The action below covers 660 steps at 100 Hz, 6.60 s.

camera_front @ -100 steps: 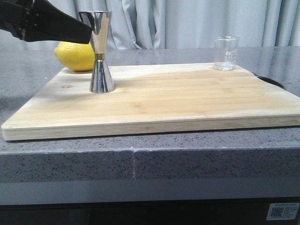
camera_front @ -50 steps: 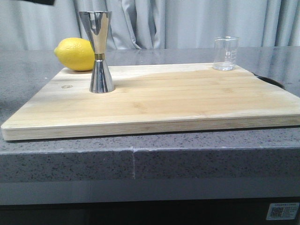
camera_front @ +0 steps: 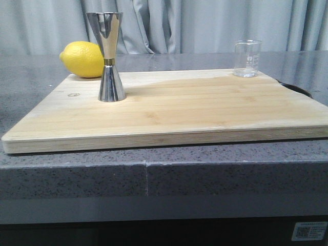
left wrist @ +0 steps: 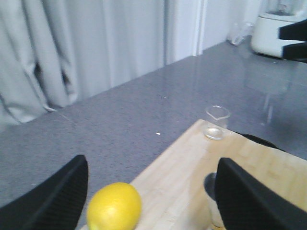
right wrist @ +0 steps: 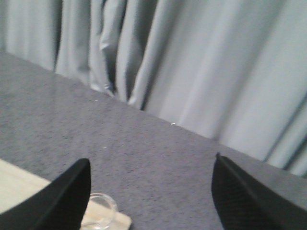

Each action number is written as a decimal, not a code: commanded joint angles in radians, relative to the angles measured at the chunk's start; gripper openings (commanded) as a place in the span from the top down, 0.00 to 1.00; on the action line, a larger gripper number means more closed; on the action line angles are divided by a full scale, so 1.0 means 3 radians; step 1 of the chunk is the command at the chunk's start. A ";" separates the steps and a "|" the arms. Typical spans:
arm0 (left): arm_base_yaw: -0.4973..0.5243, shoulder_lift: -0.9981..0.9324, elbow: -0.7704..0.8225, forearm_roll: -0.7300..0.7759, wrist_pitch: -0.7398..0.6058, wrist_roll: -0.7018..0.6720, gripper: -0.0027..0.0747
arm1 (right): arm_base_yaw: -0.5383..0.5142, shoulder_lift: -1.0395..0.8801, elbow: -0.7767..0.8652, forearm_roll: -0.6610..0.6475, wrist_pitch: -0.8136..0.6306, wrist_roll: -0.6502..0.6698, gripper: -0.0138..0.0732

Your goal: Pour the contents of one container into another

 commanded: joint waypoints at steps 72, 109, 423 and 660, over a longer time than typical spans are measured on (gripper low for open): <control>0.0115 -0.1866 0.0832 0.0137 -0.2489 -0.0649 0.37 | -0.0023 -0.1908 0.0730 0.0138 0.1743 0.0002 0.29; 0.0115 -0.2472 0.2002 -0.0046 -0.2599 -0.0644 0.37 | -0.0023 -0.2740 0.1653 0.0149 0.1706 0.0002 0.29; -0.0680 -0.3971 0.3480 0.4769 -0.4231 -0.5563 0.99 | -0.0023 -0.3502 0.2335 0.0268 0.1321 0.0002 0.92; -0.0680 -0.4447 0.3794 0.5293 -0.4075 -0.5812 0.99 | -0.0023 -0.3495 0.2344 0.0387 0.1385 -0.0138 0.92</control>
